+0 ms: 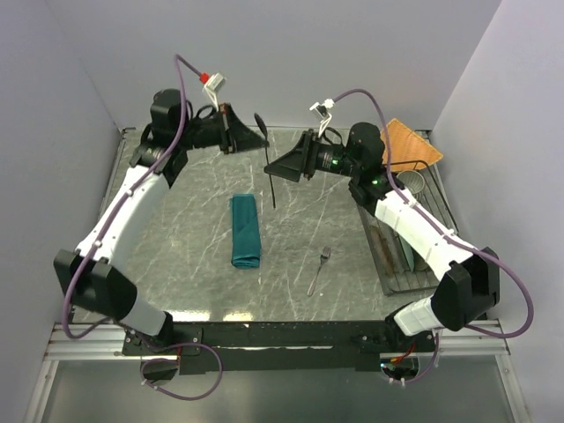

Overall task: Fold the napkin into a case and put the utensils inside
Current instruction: Pass from the right arm to the left, then insert the spoon into the folded napkin.

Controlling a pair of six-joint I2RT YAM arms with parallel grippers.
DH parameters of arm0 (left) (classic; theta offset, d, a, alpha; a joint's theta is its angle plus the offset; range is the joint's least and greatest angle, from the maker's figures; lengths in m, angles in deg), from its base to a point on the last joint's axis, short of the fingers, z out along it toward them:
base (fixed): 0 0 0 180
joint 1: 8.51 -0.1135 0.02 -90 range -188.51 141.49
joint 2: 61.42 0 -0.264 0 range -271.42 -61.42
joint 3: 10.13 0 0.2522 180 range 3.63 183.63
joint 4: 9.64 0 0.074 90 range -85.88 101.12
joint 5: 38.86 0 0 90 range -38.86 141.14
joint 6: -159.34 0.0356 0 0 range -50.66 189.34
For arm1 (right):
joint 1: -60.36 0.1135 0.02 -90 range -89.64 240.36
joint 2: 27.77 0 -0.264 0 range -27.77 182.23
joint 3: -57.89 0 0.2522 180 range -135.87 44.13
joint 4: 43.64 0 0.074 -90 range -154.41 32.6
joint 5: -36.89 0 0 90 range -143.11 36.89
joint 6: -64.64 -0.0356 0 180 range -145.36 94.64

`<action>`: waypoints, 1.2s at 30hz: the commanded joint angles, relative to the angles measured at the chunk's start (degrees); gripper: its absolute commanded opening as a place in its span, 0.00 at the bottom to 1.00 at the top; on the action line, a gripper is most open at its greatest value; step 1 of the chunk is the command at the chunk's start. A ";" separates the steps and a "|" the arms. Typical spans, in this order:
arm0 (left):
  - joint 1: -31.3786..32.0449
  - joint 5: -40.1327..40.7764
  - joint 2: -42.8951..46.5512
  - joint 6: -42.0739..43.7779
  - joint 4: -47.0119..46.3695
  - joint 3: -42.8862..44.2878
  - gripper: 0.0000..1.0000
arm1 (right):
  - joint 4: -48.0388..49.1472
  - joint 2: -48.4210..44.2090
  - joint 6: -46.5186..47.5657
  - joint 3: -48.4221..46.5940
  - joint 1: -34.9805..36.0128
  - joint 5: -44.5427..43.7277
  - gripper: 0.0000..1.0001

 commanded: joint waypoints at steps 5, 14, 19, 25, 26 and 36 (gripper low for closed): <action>-2.09 24.86 -15.82 17.79 31.70 20.88 0.01 | -28.97 -3.33 32.20 0.74 -1.80 -21.66 0.84; -2.71 42.53 -28.83 16.03 40.24 27.57 0.01 | -31.87 -2.99 39.06 5.41 -1.88 -24.14 0.85; -3.06 45.53 -33.50 15.68 41.57 28.37 0.01 | -30.30 -2.10 40.39 6.73 -1.45 -21.85 0.84; -2.97 47.37 -37.46 15.33 40.95 28.90 0.01 | -30.37 -0.87 41.44 7.44 -1.09 -21.94 0.76; -3.06 47.29 -37.72 15.16 40.60 28.90 0.01 | -30.37 -0.96 41.53 7.44 -1.18 -21.77 0.76; -2.62 48.16 -42.29 14.28 39.28 30.56 0.01 | -31.08 -2.10 42.58 8.66 -1.09 -21.06 0.76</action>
